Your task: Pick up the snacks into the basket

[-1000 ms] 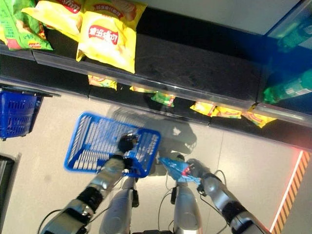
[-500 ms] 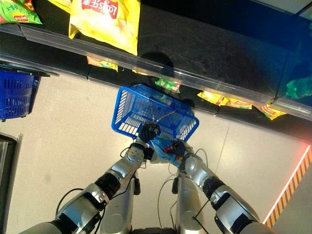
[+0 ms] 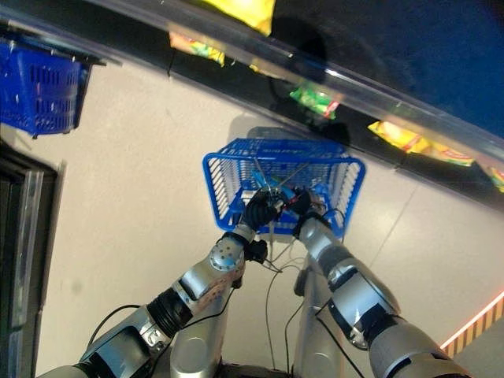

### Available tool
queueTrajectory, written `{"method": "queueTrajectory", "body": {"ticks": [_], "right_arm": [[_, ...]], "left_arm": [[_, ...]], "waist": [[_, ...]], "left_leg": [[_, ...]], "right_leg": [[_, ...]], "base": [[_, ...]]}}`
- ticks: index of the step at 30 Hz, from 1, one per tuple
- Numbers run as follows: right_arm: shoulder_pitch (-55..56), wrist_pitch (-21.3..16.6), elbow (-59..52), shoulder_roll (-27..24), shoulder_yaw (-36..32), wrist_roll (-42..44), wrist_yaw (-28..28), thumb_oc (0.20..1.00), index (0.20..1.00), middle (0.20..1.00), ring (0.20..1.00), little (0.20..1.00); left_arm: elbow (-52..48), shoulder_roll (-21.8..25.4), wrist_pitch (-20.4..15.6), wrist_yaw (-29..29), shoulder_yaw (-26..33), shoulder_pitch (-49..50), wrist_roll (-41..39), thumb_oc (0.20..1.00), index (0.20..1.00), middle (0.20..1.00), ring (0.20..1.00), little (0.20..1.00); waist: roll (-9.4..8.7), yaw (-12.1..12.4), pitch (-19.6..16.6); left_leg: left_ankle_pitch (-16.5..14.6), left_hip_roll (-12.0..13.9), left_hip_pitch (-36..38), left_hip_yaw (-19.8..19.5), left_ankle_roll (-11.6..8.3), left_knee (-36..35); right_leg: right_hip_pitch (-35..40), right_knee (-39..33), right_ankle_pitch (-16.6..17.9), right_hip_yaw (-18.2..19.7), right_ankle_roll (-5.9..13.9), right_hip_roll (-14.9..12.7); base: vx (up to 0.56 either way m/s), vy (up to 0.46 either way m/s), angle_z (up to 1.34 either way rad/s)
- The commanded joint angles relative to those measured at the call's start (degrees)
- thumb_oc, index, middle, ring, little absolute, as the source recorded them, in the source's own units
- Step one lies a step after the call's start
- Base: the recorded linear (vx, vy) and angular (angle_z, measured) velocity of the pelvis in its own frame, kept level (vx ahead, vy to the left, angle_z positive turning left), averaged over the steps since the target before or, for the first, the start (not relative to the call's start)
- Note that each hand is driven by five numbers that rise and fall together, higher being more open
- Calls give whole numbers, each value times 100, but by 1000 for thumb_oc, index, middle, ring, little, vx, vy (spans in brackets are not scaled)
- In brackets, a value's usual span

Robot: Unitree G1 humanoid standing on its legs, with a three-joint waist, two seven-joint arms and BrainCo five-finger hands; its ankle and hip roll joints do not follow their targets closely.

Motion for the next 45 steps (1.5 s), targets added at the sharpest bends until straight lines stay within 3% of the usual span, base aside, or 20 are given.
{"method": "queueTrajectory", "body": {"ticks": [1, 4, 5, 13, 20, 23, 27, 37, 40, 45], "right_arm": [[-64, -159, -259, 121, 237, 6, 48, 200, 200, 200, 200, 200], [-157, -171, -583, 182, 446, -192, 100, 200, 200, 200, 200, 200], [-201, -167, -564, 233, 465, -147, 152, 1000, 1000, 1000, 1000, 1000], [93, 44, 285, 407, 516, -192, 443, 1000, 1000, 1000, 1000, 1000], [1482, -48, -174, 247, 125, 45, 496, 1000, 1000, 1000, 1000, 1000], [1698, -51, -245, 147, -70, 116, 513, 1000, 1000, 1000, 1000, 1000], [2531, -81, -430, -36, -664, 270, 705, 1000, 1000, 1000, 1000, 1000], [3986, -121, -468, 145, -1716, 570, 840, 1000, 1000, 1000, 1000, 1000], [4349, -145, -584, 253, -2068, 849, 886, 1000, 1000, 1000, 1000, 1000], [4582, -263, -722, 400, -2360, 1409, 952, 1000, 1000, 1000, 1000, 1000]], "left_arm": [[-822, -621, -440, -286, -472, -432, -152, 200, 200, 200, 200, 200], [-750, -734, -429, -316, -518, -436, -174, 200, 200, 200, 200, 200], [-724, -727, -406, -350, -536, -438, -195, 200, 200, 200, 200, 200], [-343, -603, -423, -140, -189, -325, -60, 200, 200, 200, 200, 200], [1819, -214, -217, 408, 1028, -66, 893, 200, 200, 200, 200, 200], [2129, -52, -188, 340, 1272, 77, 1030, 200, 200, 200, 200, 200], [3106, 288, -13, 249, 1985, 547, 1682, 200, 200, 200, 200, 200], [5997, 190, 577, 222, 3109, 1600, 2955, 200, 200, 200, 200, 200], [6161, 211, 603, 143, 3283, 1946, 3212, 200, 200, 200, 200, 200], [6155, 324, 567, 32, 3268, 2147, 3430, 200, 200, 200, 200, 200]], "waist": [[351, -1, -96], [311, -25, -96], [303, -29, -96], [188, -38, -96], [-204, -325, -96], [-261, -374, -96], [-426, -469, -97], [-695, -603, -1472], [-705, -661, -1739], [-648, -752, -1829]], "left_leg": [[55, -407, -213, 27, 120, -199], [66, -426, -296, 33, 107, -228], [65, -434, -307, 41, 100, -233], [14, -444, -12, 49, 91, -238], [-169, -403, 988, 145, 130, -238], [-239, -417, 1284, 156, 161, -221], [-604, -457, 2236, 202, 259, -26], [-962, -494, 3162, 348, 378, -199], [-1034, -495, 3348, 437, 403, -275], [-1000, -334, 3491, 572, 379, -288]], "right_leg": [[-439, 23, 311, 110, 197, 73], [-511, -30, 350, 139, 208, 61], [-520, -50, 369, 149, 215, 59], [-168, -141, 370, 75, 257, 29], [782, -127, 232, 126, 264, 39], [1044, -105, 183, 118, 270, 29], [1953, 80, -71, 199, 275, 12], [2756, -15, -246, 321, 370, 27], [2793, 119, -249, 372, 417, 12], [2706, 404, -203, 642, 464, 132]], "base": [[4, 46, 2], [8, 47, 3], [0, 0, 0], [-2, 9, 2], [5, 19, 3], [49, 29, -3], [101, 58, -10], [157, 65, -11], [94, 73, -13], [41, -15, -23]]}}
